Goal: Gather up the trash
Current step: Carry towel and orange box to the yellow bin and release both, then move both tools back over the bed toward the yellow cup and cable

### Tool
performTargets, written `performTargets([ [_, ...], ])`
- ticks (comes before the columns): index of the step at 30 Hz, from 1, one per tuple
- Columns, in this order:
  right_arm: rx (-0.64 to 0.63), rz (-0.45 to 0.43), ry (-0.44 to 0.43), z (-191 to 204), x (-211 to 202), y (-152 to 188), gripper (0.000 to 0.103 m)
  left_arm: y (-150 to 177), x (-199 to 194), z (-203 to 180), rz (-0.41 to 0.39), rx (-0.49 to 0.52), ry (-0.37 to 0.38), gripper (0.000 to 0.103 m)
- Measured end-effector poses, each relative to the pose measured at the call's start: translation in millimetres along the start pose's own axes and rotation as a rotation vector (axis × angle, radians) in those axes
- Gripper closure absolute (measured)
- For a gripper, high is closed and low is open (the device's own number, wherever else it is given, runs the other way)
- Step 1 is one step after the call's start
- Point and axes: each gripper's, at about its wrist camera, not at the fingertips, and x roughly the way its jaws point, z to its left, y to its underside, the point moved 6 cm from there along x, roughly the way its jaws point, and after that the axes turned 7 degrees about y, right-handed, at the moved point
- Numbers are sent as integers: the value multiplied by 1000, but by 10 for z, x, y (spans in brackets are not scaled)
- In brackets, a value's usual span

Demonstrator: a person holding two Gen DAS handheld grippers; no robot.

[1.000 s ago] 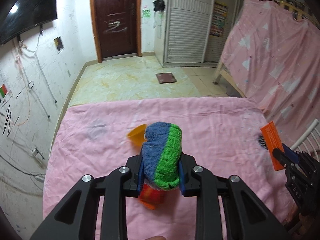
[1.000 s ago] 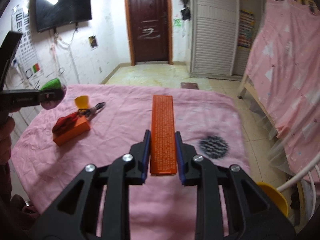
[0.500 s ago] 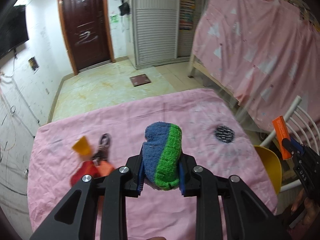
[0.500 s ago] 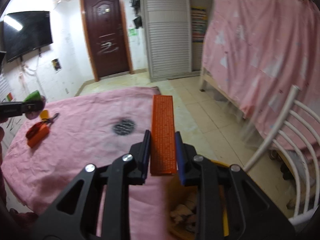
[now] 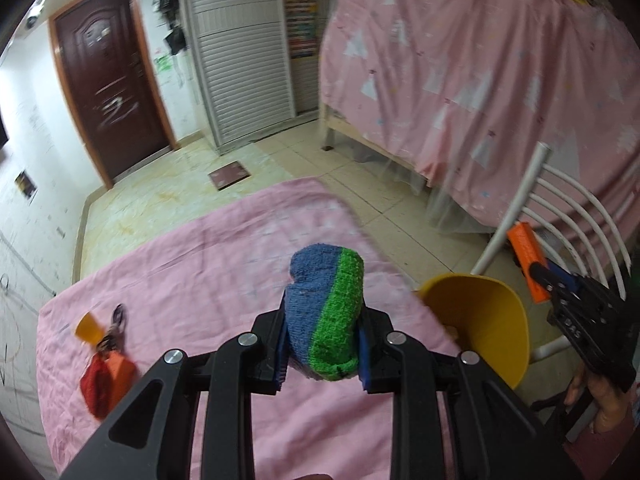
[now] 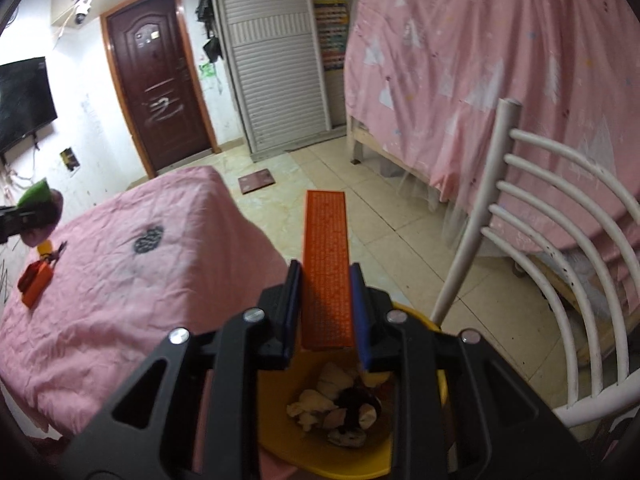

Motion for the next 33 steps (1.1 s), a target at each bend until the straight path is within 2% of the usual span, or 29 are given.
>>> performTargets([
  [3, 28, 2, -11, -83, 11, 2, 74, -28, 63, -272, 9, 42, 25, 84],
  [4, 40, 3, -18, -119, 11, 8, 64, -34, 85, -367, 12, 56, 35, 84],
  [5, 43, 4, -24, -131, 12, 5, 58, -36, 107, -457, 15, 68, 44, 84],
  [9, 51, -16, -27, -197, -39, -18, 57, -33, 193, -724, 38, 99, 78, 84],
  [15, 140, -57, -7, -482, -149, -66, 57, -24, 311, -1169, 69, 152, 157, 84],
  [17, 164, -64, 6, -581, -175, -62, 53, -31, 309, -1304, 67, 174, 181, 83],
  [22, 183, -80, 10, -659, -232, -64, 52, -78, 334, -1571, 63, 201, 213, 64],
  [25, 182, -80, 5, -636, -212, -71, 51, -85, 309, -1621, 48, 218, 209, 52],
  [33, 164, -81, -14, -542, -214, -93, 48, -96, 272, -1469, 47, 189, 194, 51],
])
